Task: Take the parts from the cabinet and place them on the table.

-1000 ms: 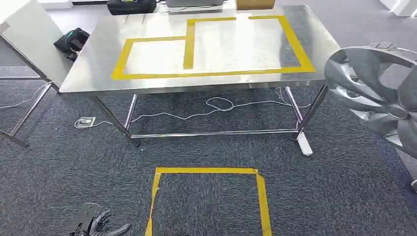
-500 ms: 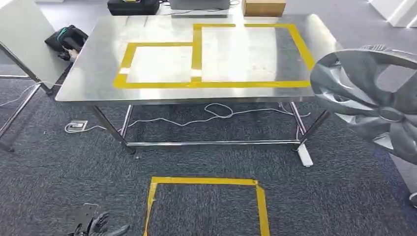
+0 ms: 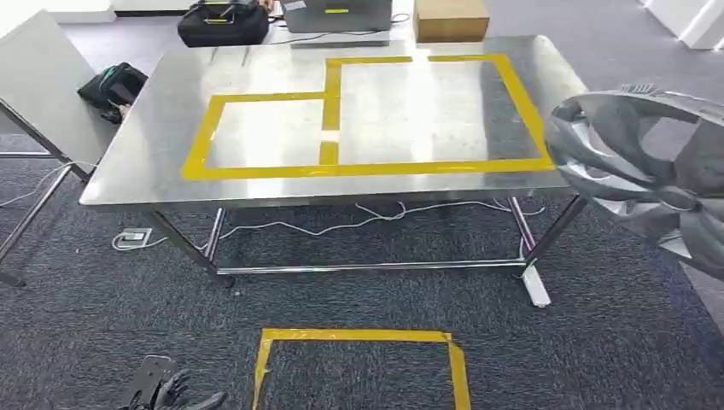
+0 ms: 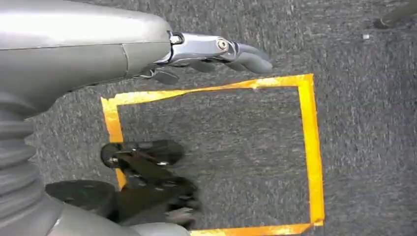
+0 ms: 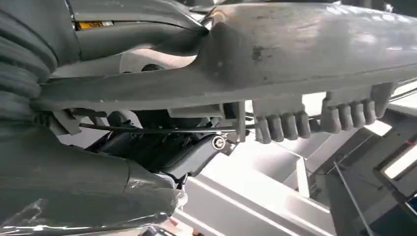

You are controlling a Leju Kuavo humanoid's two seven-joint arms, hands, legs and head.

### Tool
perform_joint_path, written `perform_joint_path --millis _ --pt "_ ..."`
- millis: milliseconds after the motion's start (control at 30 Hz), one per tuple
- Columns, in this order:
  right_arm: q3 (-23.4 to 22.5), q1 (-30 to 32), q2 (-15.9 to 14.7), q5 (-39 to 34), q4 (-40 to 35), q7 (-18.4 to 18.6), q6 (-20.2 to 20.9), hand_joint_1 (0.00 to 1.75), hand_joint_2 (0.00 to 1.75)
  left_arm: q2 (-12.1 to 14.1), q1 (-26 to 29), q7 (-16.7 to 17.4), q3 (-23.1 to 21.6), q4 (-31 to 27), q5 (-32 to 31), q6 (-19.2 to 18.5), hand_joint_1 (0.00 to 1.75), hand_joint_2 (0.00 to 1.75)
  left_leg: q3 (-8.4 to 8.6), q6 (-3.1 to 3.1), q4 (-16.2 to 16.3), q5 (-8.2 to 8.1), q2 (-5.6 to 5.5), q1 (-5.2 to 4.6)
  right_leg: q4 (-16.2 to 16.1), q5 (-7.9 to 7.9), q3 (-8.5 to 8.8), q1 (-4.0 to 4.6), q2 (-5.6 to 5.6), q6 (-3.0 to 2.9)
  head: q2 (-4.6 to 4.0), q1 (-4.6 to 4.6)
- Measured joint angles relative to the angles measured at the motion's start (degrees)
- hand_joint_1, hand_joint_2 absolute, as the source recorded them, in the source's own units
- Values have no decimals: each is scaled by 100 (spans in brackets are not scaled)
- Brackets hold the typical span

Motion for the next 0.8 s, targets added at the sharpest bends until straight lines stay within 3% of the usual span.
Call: perform_joint_path --millis 33,67,100,133,167,200,233,267,300,333,367,400,433,467,500,533,567,600,633,667,700,733,767,800 --pt "-18 15 0 57 0 9 -4 175 175 0 13 0 -7 0 4 0 0 175 -191 -32 147 -183 4 22 -1 -60 62 -16 1 17 0 -4" --pt "-39 31 -7 142 0 22 -11 175 175 0 17 0 -13 -2 4 9 0 175 -267 -44 86 -244 8 40 -1 -125 139 -35 2 39 0 -2" --pt "-63 54 -30 248 0 57 -28 175 175 0 24 0 -20 -2 4 26 0 175 -248 -51 -144 -169 11 58 -3 -203 239 -55 1 63 0 -4" --pt "-90 74 -55 337 0 77 -39 175 175 4 35 0 -22 -2 4 37 0 175 -155 -68 -526 70 17 71 -5 -285 353 -81 -2 97 0 -2" --pt "-111 81 -94 434 0 105 -46 175 175 9 52 0 -24 -4 4 61 0 175 -29 -67 -977 493 33 79 -19 -372 464 -106 -3 143 2 -2" --pt "-129 89 -129 516 0 127 -55 175 175 7 81 2 -26 -11 4 81 0 175 56 -61 -1384 1046 71 86 -50 -440 484 -105 -2 180 0 -11" --pt "-140 109 -155 595 0 149 -68 175 175 13 77 2 -26 -17 4 96 0 175 78 -48 -1556 1074 110 75 -93 -519 558 -93 2 221 0 -53" --pt "-166 124 -204 665 -7 173 -81 175 175 15 85 20 -33 -31 9 116 0 175 125 -12 -1572 1029 107 64 -230 -626 665 -102 9 253 2 -28" --pt "-214 144 -265 756 -15 212 -87 175 175 28 85 20 -31 -53 -4 127 0 175 174 39 -1677 984 82 76 -252 -485 884 -97 13 322 -2 -37" --pt "-264 160 -299 797 -15 234 -96 175 175 24 81 17 -35 -66 -7 133 0 175 210 67 -1701 971 89 84 -270 -388 871 -83 7 368 -2 -18" --pt "-291 152 -319 806 -13 253 -96 175 175 33 91 17 -33 -77 -9 138 0 175 336 132 -1712 1091 67 100 -198 -409 840 -95 -12 378 2 -20" --pt "-299 161 -328 815 -15 247 -101 175 175 33 99 17 -31 -79 -4 142 0 175 412 176 -1701 1063 82 94 156 -366 687 -93 -26 368 -9 15" --pt "-310 168 -332 822 -13 264 -98 175 175 31 96 17 -33 -83 -7 142 0 175 472 215 -1701 1002 78 77 636 -324 393 -87 -31 359 -2 26" --pt "-332 166 -332 850 -13 310 -99 175 175 31 90 24 -33 -90 -7 135 0 175 532 233 -1701 937 75 63 1096 -449 53 -63 -28 354 -4 22" --pt "-341 183 -334 896 -13 367 -101 175 175 28 91 42 -33 -90 -7 125 0 175 606 255 -1701 854 67 45 1394 -737 -242 -47 -29 370 -4 35" --pt "-363 217 -339 953 -11 420 -101 175 175 20 96 53 -37 -90 -9 90 0 175 702 278 -1701 765 57 23 1506 -1071 -454 -27 -28 364 -4 24" --pt "-395 274 -363 1055 0 479 -98 175 175 13 101 65 -44 -90 -13 46 0 175 806 292 -1701 681 42 6 1454 -1292 -575 -12 -28 338 -4 33" --pt "-430 340 -396 1149 9 561 -85 175 175 4 100 88 -50 -87 -22 6 0 175 933 300 -1701 586 25 -13 1264 -1350 -629 5 -28 316 -4 26" --pt "-485 388 -424 1235 24 640 -59 175 175 -4 97 112 -57 -87 -26 -22 0 175 1066 303 -1701 493 12 -29 958 -1207 -624 21 -29 294 -4 33" --pt "-544 427 -455 1323 42 715 -15 175 175 -13 95 118 -66 -87 -39 -46 0 175 1199 303 -1702 391 8 -42 561 -779 -600 38 -30 247 -4 28" --pt "-624 468 -502 1418 78 806 56 175 175 -31 93 142 -81 -83 -72 -76 0 175 1240 297 -1715 295 4 -48 246 -3 -580 52 -54 213 -4 33" --pt "-713 494 -529 1489 125 872 125 175 175 -39 68 166 -105 -74 -92 -114 0 175 1350 275 -1677 203 -4 -73 96 463 -575 66 -68 202 -4 24" --pt "-782 503 -564 1545 171 960 221 175 175 -48 31 194 -111 -68 -137 -153 0 175 1337 246 -1749 180 -8 -73 104 304 -487 100 -53 166 -4 20" --pt "-876 514 -609 1574 186 979 260 175 175 -48 10 201 -116 -66 -164 -201 0 175 1389 212 -1754 204 -7 -73 79 338 -490 91 -24 121 -4 6"
